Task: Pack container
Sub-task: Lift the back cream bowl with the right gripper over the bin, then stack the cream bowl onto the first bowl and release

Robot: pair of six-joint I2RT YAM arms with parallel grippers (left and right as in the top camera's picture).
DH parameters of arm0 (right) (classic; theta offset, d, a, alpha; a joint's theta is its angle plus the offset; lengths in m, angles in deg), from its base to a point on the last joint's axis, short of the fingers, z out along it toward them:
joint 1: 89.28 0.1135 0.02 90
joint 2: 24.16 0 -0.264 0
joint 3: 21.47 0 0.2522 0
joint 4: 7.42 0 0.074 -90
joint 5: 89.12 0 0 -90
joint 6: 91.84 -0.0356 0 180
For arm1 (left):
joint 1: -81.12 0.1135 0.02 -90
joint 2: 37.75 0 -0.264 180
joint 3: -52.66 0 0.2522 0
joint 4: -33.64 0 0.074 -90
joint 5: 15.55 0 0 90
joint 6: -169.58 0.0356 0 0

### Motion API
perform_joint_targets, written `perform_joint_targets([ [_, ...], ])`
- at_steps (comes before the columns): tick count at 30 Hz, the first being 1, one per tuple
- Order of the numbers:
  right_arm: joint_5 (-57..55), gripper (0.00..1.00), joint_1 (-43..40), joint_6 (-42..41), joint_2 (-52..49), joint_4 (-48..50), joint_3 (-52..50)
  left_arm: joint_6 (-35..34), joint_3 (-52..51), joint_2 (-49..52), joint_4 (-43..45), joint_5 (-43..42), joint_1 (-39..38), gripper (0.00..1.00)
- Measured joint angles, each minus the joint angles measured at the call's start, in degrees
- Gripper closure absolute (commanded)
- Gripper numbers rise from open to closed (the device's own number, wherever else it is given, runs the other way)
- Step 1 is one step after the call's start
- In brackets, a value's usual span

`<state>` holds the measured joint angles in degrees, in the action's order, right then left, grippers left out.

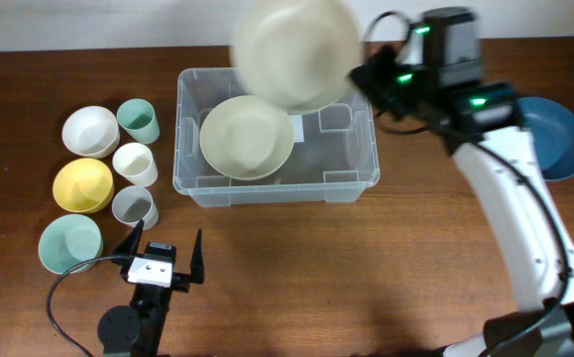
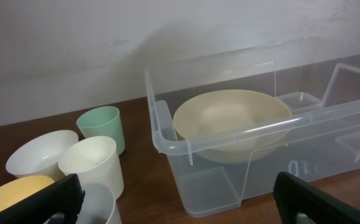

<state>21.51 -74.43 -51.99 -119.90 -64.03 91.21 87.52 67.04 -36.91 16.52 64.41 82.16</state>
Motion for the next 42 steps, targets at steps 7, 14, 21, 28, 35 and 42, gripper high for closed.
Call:
perform_joint_targets([
  [7,-1.3,0.96,5.9,0.5,-7.9,-0.1,0.0,0.0,0.0,0.0,0.0,0.0,0.0,0.00],
  [14,-0.2,0.96,7.7,0.7,-17.4,2.8,0.0,0.0,0.0,0.0,0.0,0.0,0.0,0.00],
  [21,1.4,0.96,8.0,0.7,-21.7,3.1,0.0,0.0,0.0,0.0,0.0,0.0,0.0,0.00],
  [28,1.3,0.96,8.0,0.7,-22.7,4.2,0.0,0.0,0.0,0.0,0.0,0.0,0.0,0.00],
  [35,1.3,0.96,8.0,0.7,-25.0,5.1,0.0,0.0,0.0,0.0,0.0,0.0,0.0,0.00],
  [42,1.3,0.95,8.0,0.7,-25.8,5.5,0.0,0.0,0.0,0.0,0.0,0.0,0.0,0.00],
])
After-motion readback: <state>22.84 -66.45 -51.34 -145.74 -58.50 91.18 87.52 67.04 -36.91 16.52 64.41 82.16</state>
